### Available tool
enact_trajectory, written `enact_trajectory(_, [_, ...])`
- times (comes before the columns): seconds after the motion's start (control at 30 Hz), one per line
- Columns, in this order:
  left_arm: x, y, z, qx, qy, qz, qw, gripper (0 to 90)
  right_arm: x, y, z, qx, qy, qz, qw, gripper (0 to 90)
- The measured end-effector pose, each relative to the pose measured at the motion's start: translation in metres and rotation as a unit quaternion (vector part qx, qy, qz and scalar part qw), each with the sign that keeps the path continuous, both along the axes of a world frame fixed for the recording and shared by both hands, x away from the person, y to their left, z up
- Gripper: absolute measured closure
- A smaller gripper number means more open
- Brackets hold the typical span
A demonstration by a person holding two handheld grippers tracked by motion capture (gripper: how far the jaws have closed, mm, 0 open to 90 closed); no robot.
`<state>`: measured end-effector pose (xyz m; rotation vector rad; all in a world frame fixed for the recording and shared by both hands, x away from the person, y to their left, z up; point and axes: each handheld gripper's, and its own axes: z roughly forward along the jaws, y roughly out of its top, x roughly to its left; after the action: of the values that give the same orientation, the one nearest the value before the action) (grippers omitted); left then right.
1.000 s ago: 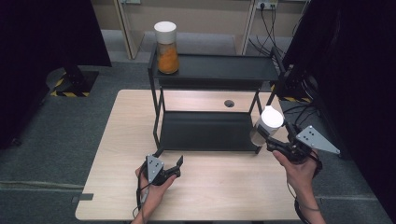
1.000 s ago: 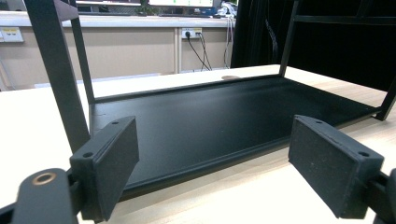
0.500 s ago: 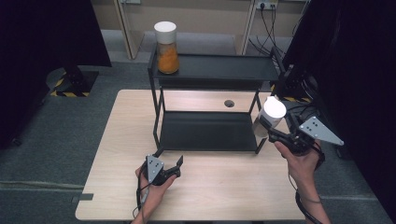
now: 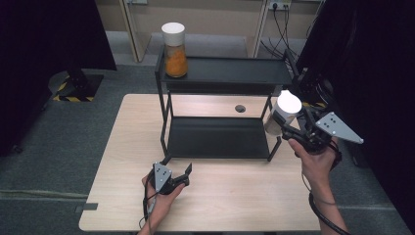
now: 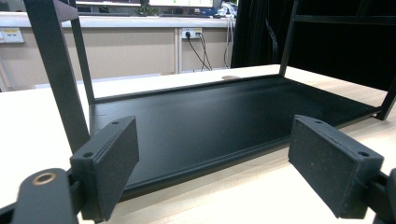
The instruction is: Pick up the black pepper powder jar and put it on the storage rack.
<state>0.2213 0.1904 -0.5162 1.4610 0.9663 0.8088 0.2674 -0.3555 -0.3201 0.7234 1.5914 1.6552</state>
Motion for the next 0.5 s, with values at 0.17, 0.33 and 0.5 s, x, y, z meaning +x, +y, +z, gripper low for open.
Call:
enact_trajectory(0.17, [0.0,0.0,0.0,0.0,-0.001,0.0,1.0,15.8,0.005,0.002,0.008,0.002,-0.003,-0.002,1.0,31.0])
enact_trajectory(0.33, [0.0,0.0,0.0,-0.001,-0.001,0.001,1.0,15.8,0.009,0.005,0.014,0.006,-0.009,-0.003,0.9999,31.0])
enact_trajectory(0.5, [0.0,0.0,0.0,-0.001,-0.001,0.0,1.0,15.9,0.015,0.008,0.023,0.013,-0.017,-0.008,0.9997,31.0])
